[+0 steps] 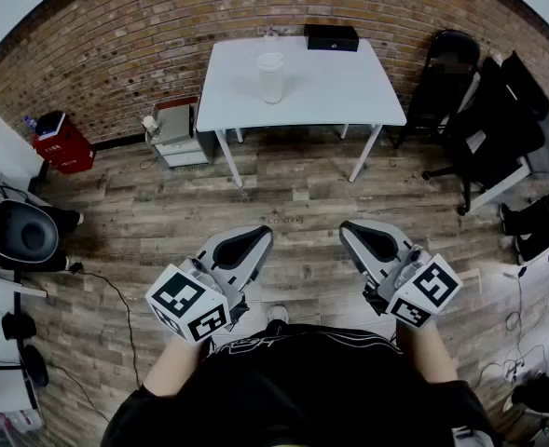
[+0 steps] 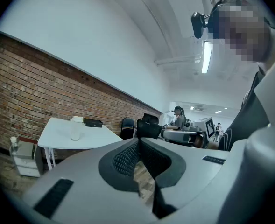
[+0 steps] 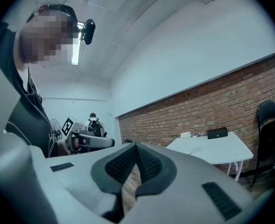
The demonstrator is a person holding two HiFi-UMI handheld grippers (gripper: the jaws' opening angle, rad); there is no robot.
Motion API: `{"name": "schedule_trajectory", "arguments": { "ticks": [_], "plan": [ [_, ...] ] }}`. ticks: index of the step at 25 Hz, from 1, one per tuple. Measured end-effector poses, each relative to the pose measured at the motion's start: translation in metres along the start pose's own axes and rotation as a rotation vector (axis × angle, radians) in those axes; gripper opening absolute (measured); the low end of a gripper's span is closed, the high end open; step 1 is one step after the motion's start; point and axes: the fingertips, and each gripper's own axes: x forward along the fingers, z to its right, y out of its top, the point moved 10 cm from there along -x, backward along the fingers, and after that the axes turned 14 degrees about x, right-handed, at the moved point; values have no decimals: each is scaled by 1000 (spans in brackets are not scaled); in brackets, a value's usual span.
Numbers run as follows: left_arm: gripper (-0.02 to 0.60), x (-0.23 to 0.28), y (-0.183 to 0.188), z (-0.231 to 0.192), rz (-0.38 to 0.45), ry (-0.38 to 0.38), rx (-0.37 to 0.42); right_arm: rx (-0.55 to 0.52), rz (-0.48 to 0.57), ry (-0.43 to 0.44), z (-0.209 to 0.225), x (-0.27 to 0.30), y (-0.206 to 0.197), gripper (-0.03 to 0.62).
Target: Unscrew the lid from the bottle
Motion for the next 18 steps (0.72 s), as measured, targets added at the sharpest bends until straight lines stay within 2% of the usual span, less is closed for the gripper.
{"name": "schedule_trajectory", "arguments": {
  "ticks": [8,14,16,18],
  "plan": [
    [37,-11,-2,-37,14,4,16,5,-15,-30,3,35,-1,-2],
    [40,-30,-4,-72,37,22,51,4,52,-32,1,58,8,-6],
    [64,-34,-7,-85,25,30,43,-7,37,-51,5,66,10,103],
    [211,-35,-13,-95,4,24,29,-26,11,-63,8,74,10,232]
  ]
}}
